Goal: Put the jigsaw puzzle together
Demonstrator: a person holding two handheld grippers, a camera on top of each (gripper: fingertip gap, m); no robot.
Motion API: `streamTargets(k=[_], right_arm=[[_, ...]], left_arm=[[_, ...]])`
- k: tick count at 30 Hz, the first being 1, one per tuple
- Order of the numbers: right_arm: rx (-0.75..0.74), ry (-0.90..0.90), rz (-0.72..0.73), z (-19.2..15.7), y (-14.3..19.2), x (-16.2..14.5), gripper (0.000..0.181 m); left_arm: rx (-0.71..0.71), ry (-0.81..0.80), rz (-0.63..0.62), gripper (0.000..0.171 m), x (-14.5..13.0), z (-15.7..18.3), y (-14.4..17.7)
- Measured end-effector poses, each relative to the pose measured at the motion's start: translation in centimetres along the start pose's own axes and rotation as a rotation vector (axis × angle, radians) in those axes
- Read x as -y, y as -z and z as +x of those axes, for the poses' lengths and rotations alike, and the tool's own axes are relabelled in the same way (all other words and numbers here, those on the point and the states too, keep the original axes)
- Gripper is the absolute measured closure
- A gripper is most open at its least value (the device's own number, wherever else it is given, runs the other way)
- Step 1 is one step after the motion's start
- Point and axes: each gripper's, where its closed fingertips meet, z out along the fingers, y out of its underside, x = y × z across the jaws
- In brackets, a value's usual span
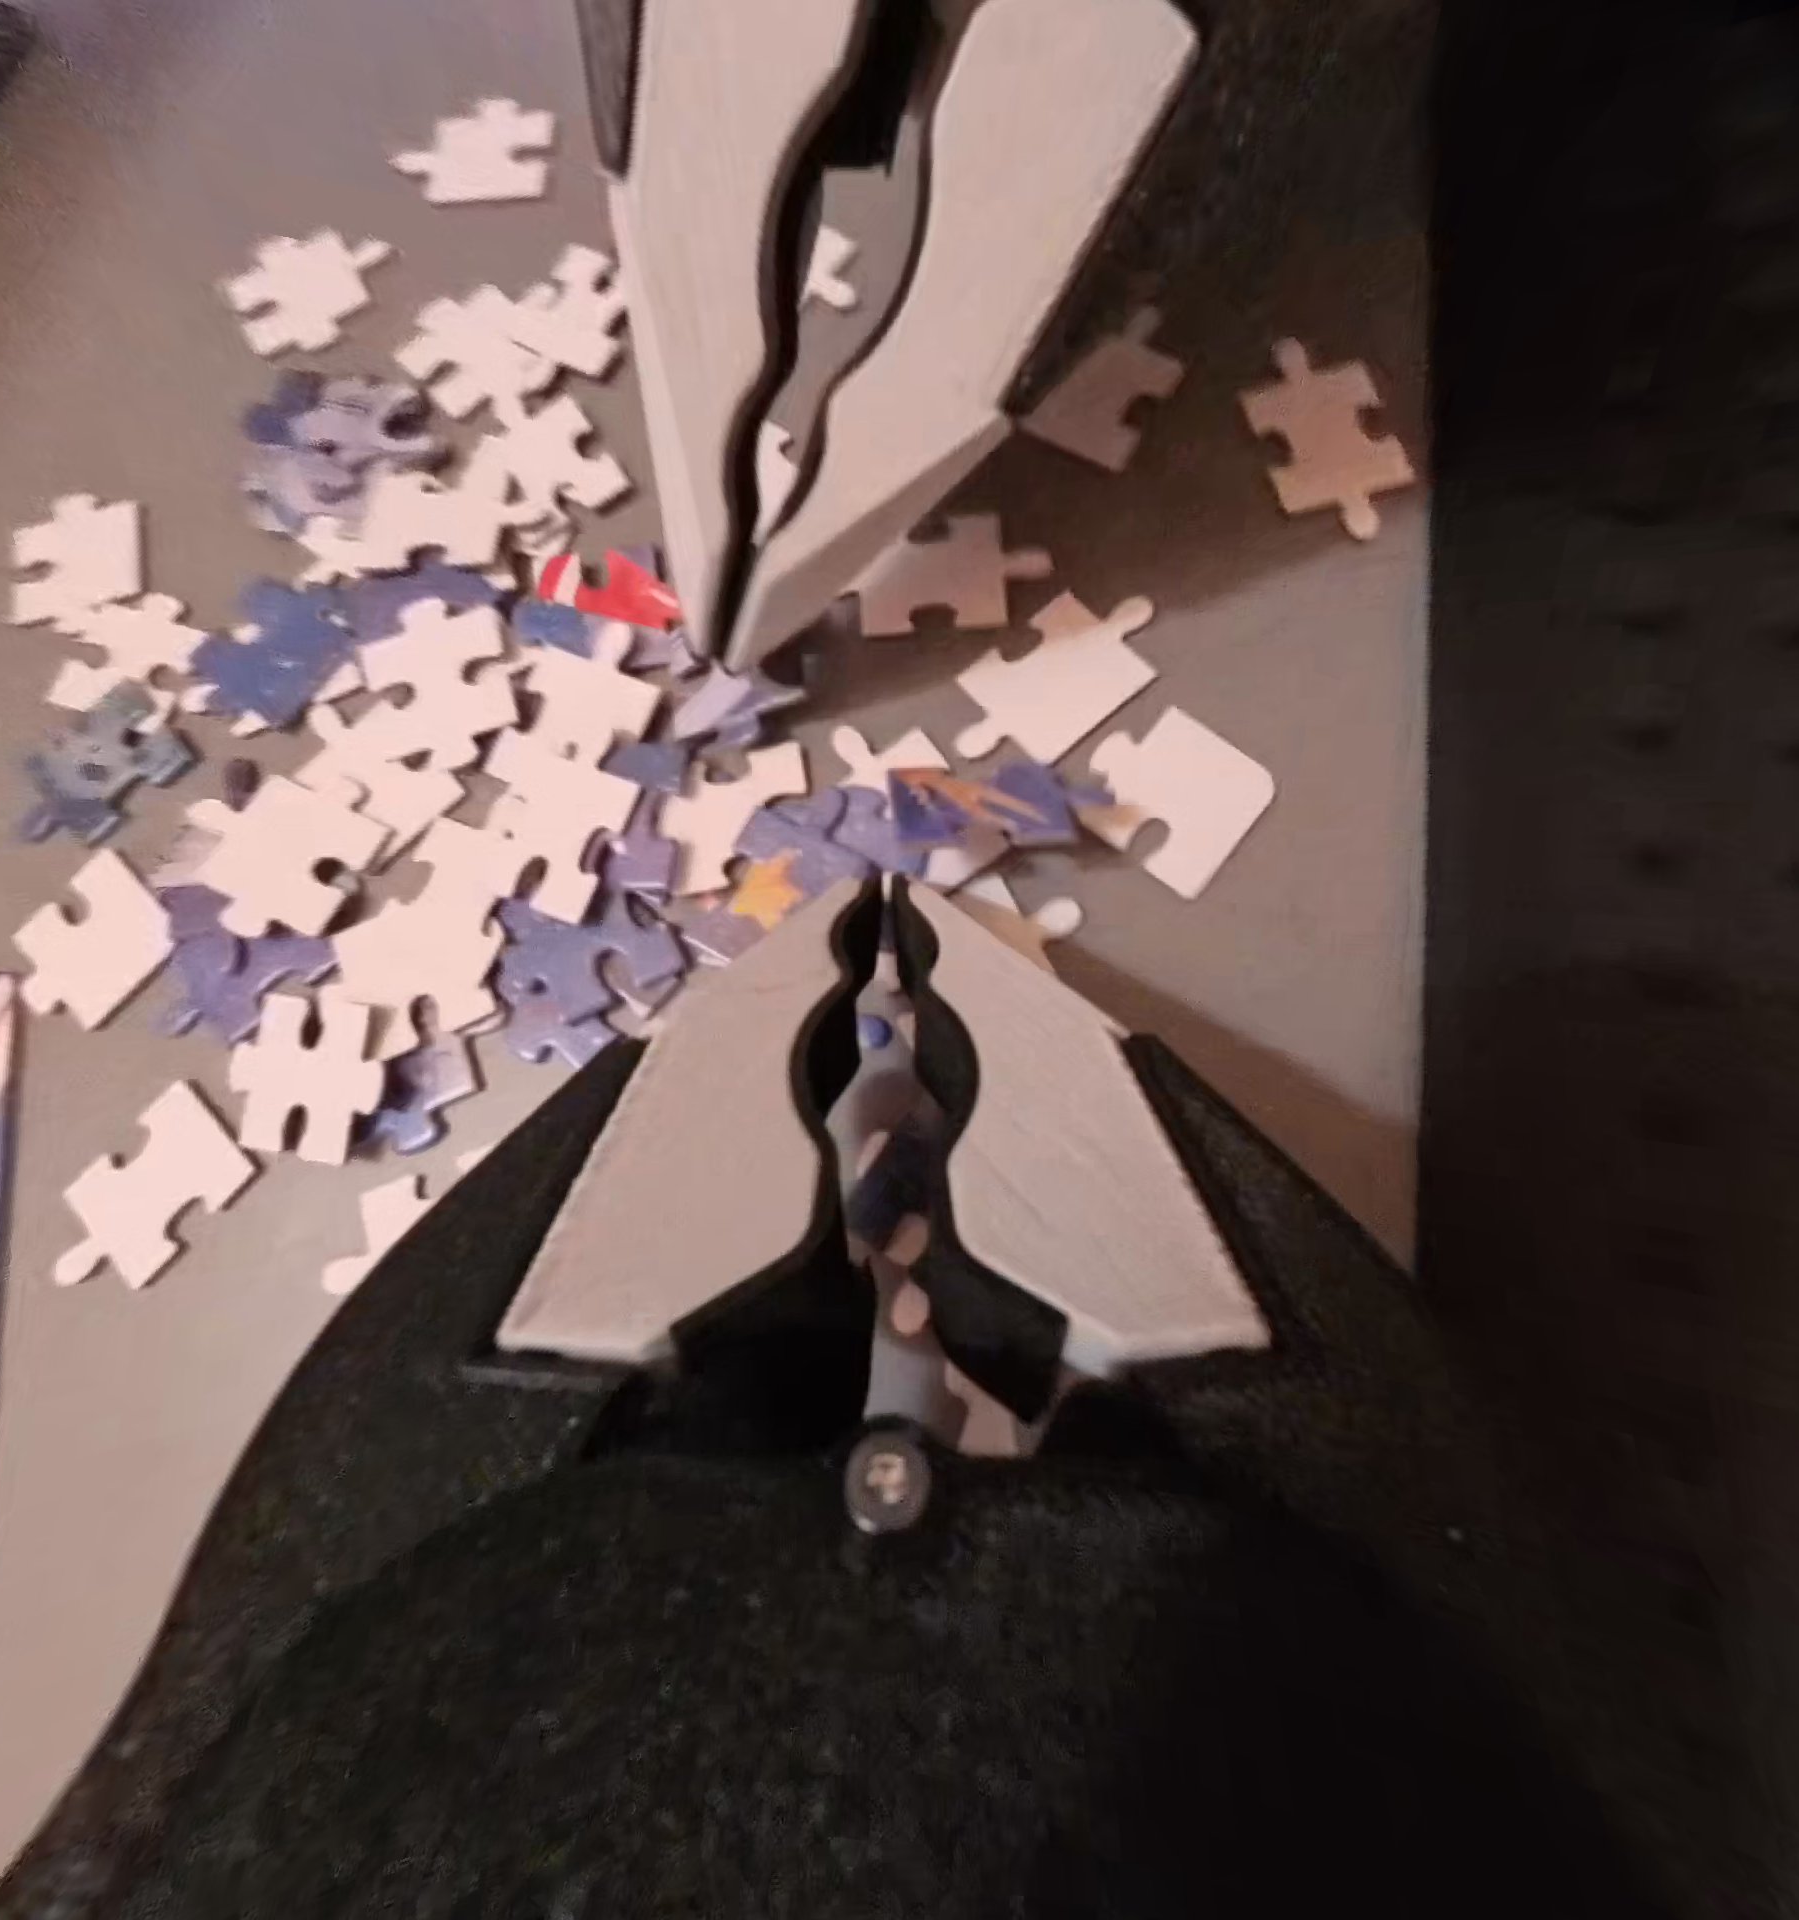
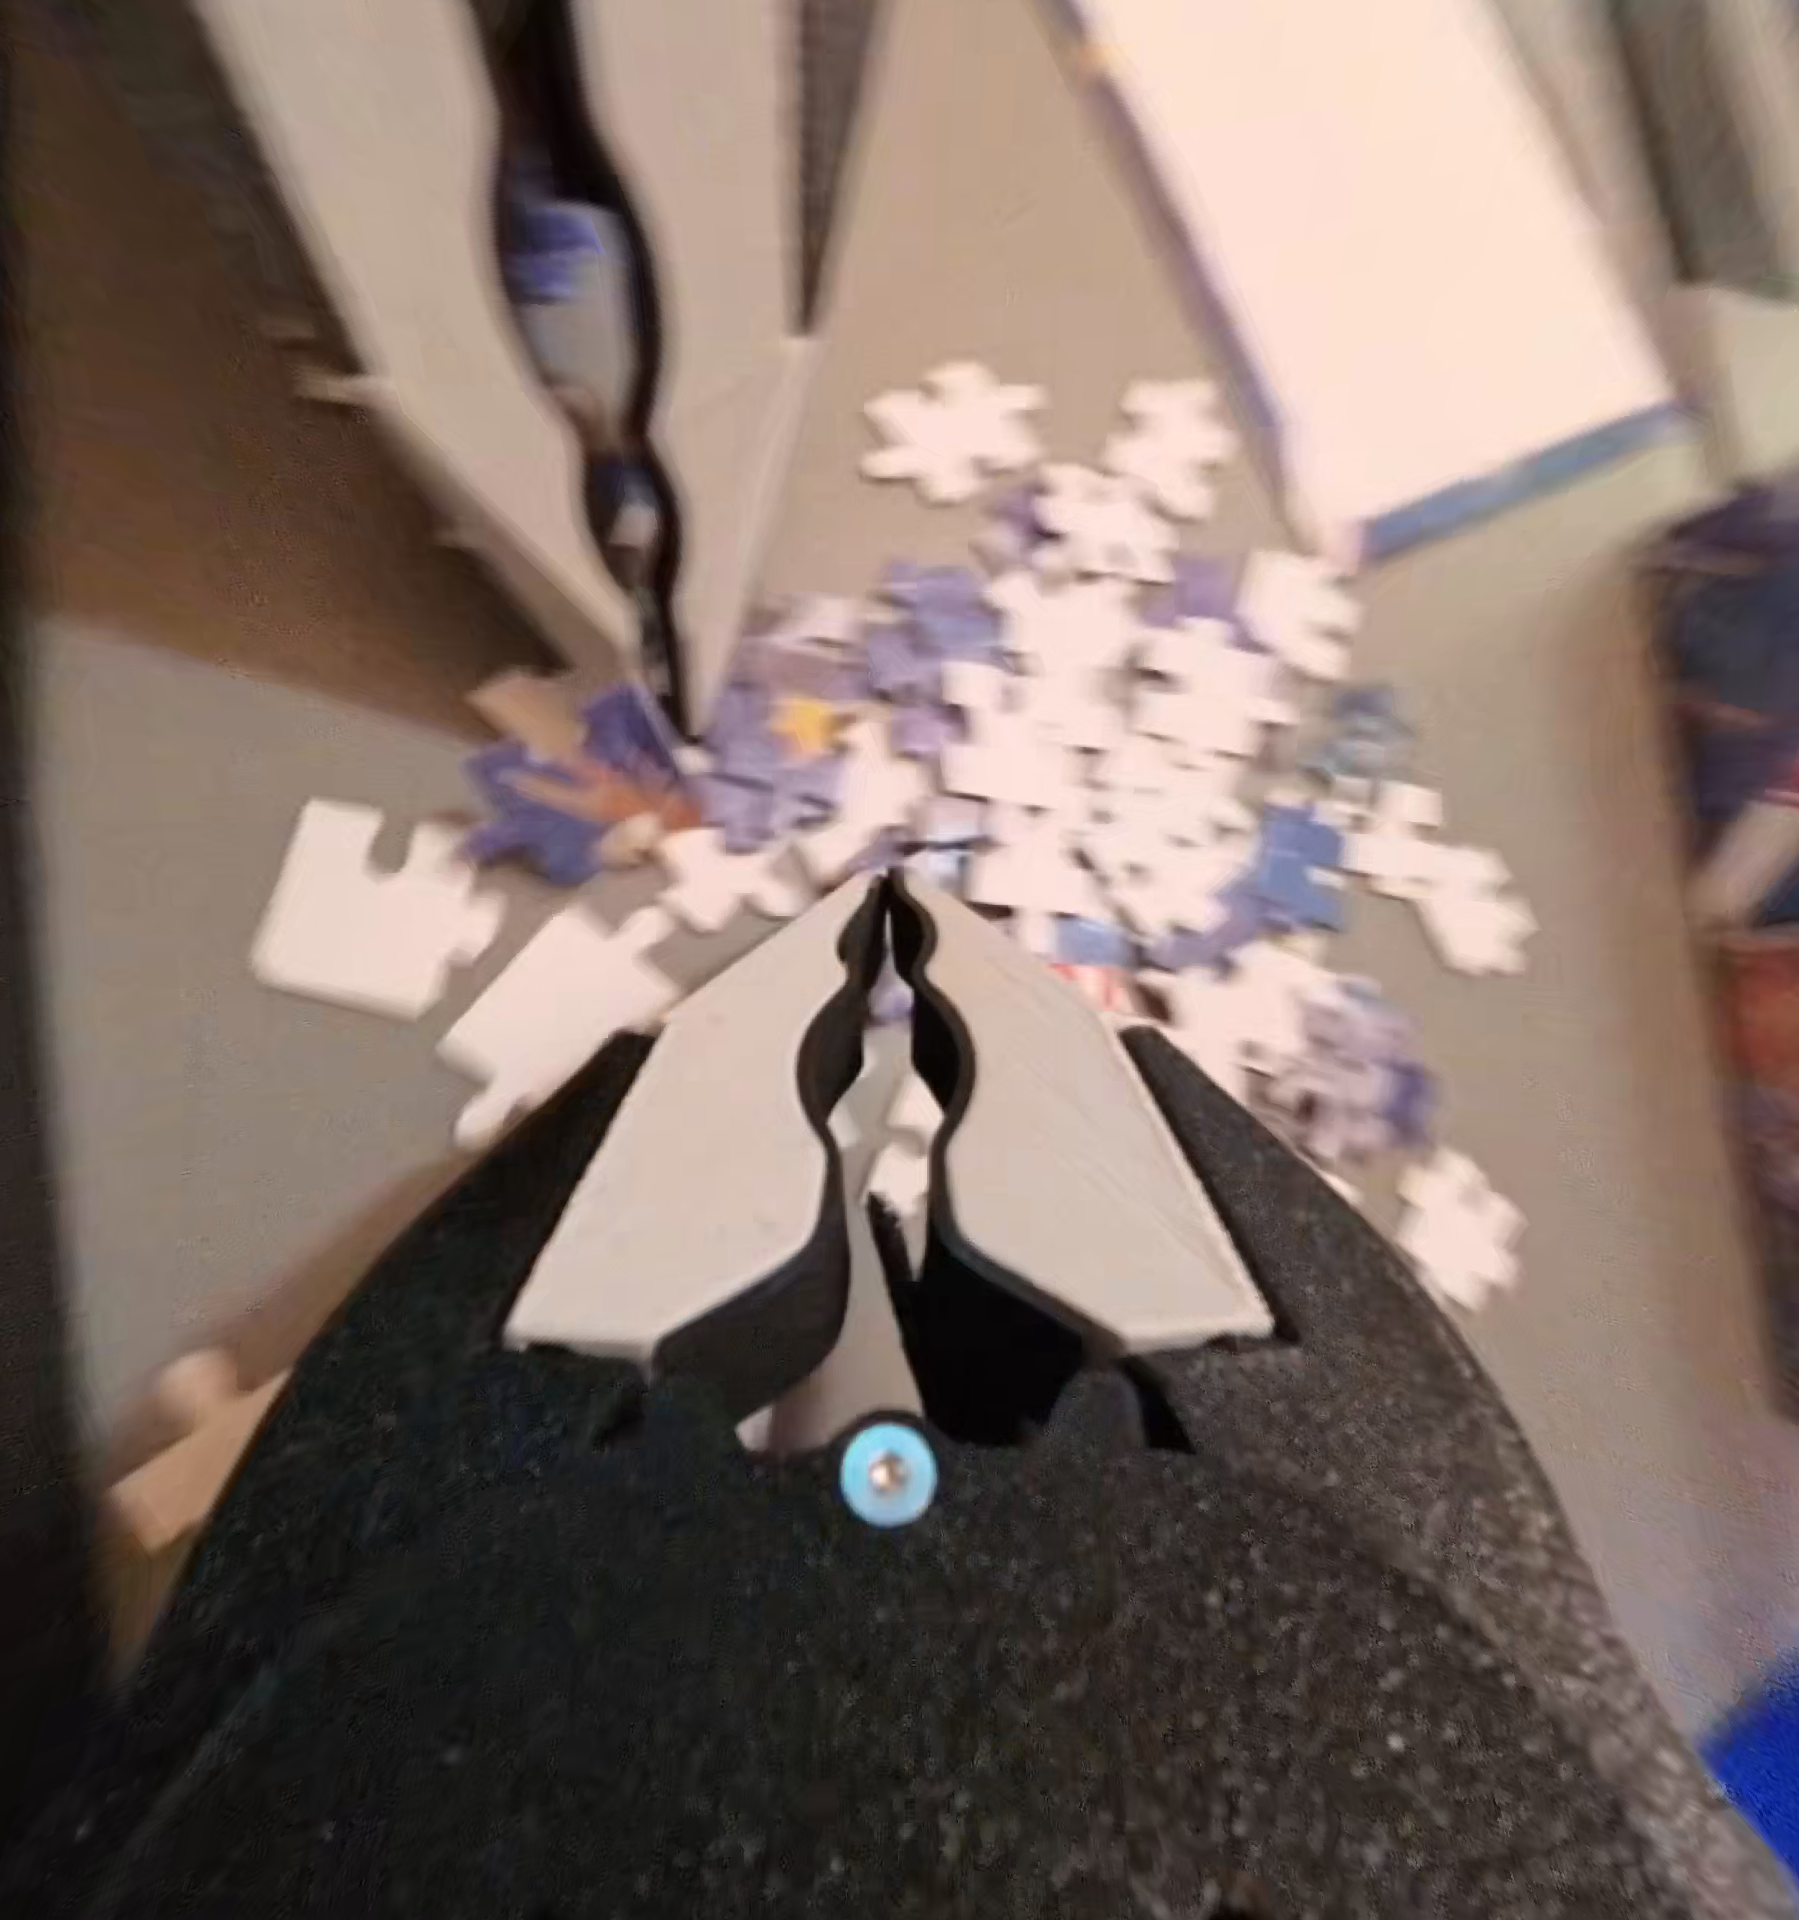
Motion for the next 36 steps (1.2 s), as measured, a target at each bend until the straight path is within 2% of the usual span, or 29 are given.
streamTargets(k=[1,4,6,8,10,12,13,14,15,16,17,18,19,20,23,25,26,28,29,30,32,33,34,36], right_arm=[[-0.095,-0.011,0.014,1.9,0.5,0.2,0.181],[-0.036,-0.06,0.111,1.3,2.8,1.2,0.181],[0.136,-0.061,0.143,-2.0,3.9,0.9,0.181],[0.417,-0.088,0.112,-7.2,4.8,0.0,0.181],[0.512,-0.1,0.048,-9.8,4.0,-0.6,0.181],[0.46,-0.08,0.052,-9.7,2.6,0.0,0.181],[0.351,-0.082,0.052,-7.9,1.8,0.1,0.181],[0.173,-0.069,-0.001,-4.6,1.1,-0.8,0.181],[-0.03,-0.063,-0.042,-0.8,1.2,-1.7,0.181],[-0.188,-0.064,-0.049,2.3,2.0,-2.2,0.181],[-0.267,-0.082,-0.034,4.0,3.0,-2.4,0.181],[-0.266,-0.119,-0.01,4.3,3.8,-2.4,0.181],[-0.202,-0.159,0.014,3.5,4.2,-2.2,0.181],[-0.073,-0.184,0.036,1.4,4.5,-2.1,0.181],[0.419,-0.218,0.07,-7.8,6.4,-2.3,0.181],[0.528,-0.22,0.009,-10.6,6.7,-4.1,0.18],[0.536,-0.233,0.049,-10.7,6.8,-3.7,0.181],[0.556,-0.243,0.039,-10.5,6.5,-3.9,0.181],[0.523,-0.251,0.036,-9.5,5.9,-3.8,0.181],[0.39,-0.25,0.029,-7.0,4.8,-3.7,0.181],[0.061,-0.211,-0.004,-0.8,3.1,-4.3,0.181],[-0.041,-0.192,0.006,1.3,3.1,-4.0,0.181],[-0.098,-0.188,0.033,2.5,3.3,-3.5,0.181],[-0.031,-0.189,0.072,1.9,4.1,-2.5,0.181]], left_arm=[[0.005,0.026,0.023,0.166,0.6,-0.4,0.0],[-0.071,0.085,0.079,0.158,1.1,0.1,1.6],[-0.214,0.057,0.039,0.158,0.0,2.5,2.5],[-0.318,0.015,0.003,0.158,-0.8,4.9,2.7],[-0.397,-0.024,-0.03,0.158,-1.4,6.9,2.5],[-0.373,-0.023,-0.031,0.157,-1.2,6.7,1.4],[-0.336,-0.006,-0.018,0.16,-0.7,6.0,0.7],[-0.219,0.025,0.002,0.152,0.0,4.1,-0.3],[-0.068,0.056,0.008,0.153,0.4,1.5,-1.1],[0.029,0.078,0.009,0.147,0.7,-0.4,-1.4],[0.075,0.099,0.035,0.147,1.2,-1.4,-1.0],[0.078,0.122,0.079,0.147,1.8,-1.9,-0.2],[0.043,0.147,0.112,0.147,2.0,-1.7,0.9],[-0.014,0.169,0.12,0.147,1.8,-1.3,2.1],[-0.193,0.213,0.062,0.147,-1.3,0.9,6.4],[-0.261,0.179,-0.055,0.153,-5.2,2.4,8.6],[-0.288,0.152,-0.118,0.158,-7.1,3.0,9.3],[-0.274,0.129,-0.204,0.164,-9.7,2.9,9.4],[-0.257,0.142,-0.186,0.169,-9.4,2.2,9.0],[-0.231,0.166,-0.158,0.161,-8.7,1.4,8.3],[-0.219,0.208,-0.1,0.16,-6.7,0.4,6.2],[-0.19,0.213,-0.067,0.16,-5.4,-0.1,4.8],[-0.159,0.212,-0.039,0.161,-4.2,-0.6,3.5],[-0.143,0.184,0.004,0.158,-2.3,-0.6,2.1]])
